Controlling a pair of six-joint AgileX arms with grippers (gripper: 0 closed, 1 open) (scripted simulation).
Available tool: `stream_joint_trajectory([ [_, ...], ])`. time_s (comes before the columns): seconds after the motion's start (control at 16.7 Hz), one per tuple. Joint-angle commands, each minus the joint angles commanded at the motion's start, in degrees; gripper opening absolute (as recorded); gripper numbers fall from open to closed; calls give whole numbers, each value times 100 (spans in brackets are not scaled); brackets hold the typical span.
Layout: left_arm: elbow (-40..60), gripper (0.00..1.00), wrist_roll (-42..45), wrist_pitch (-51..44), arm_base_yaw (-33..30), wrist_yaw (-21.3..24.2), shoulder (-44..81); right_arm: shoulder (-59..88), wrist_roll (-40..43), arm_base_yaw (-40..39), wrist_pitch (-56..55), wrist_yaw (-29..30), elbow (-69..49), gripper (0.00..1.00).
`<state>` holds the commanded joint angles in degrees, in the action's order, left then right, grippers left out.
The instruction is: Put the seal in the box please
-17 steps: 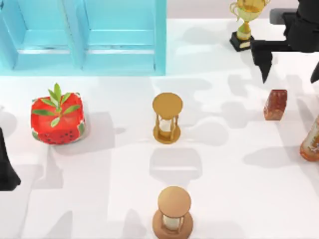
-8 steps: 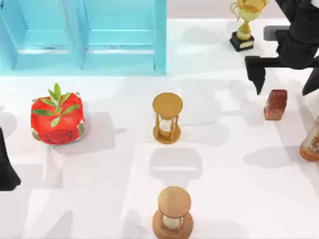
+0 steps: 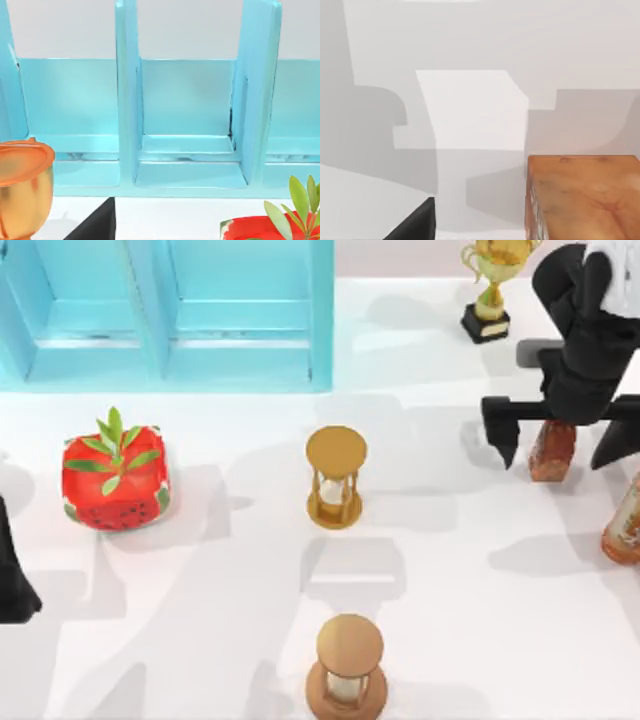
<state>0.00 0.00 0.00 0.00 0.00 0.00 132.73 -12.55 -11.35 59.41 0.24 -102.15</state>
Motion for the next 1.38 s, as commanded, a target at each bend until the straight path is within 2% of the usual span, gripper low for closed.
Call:
stream_joint_trajectory([
  [0.06,0,100,0,0,0,0,0,0,0,0,0,0,0,100],
  [0.84,0,100,0,0,0,0,0,0,0,0,0,0,0,2],
  [1.38,0,100,0,0,0,0,0,-7,-3,14,1,4,0,0],
])
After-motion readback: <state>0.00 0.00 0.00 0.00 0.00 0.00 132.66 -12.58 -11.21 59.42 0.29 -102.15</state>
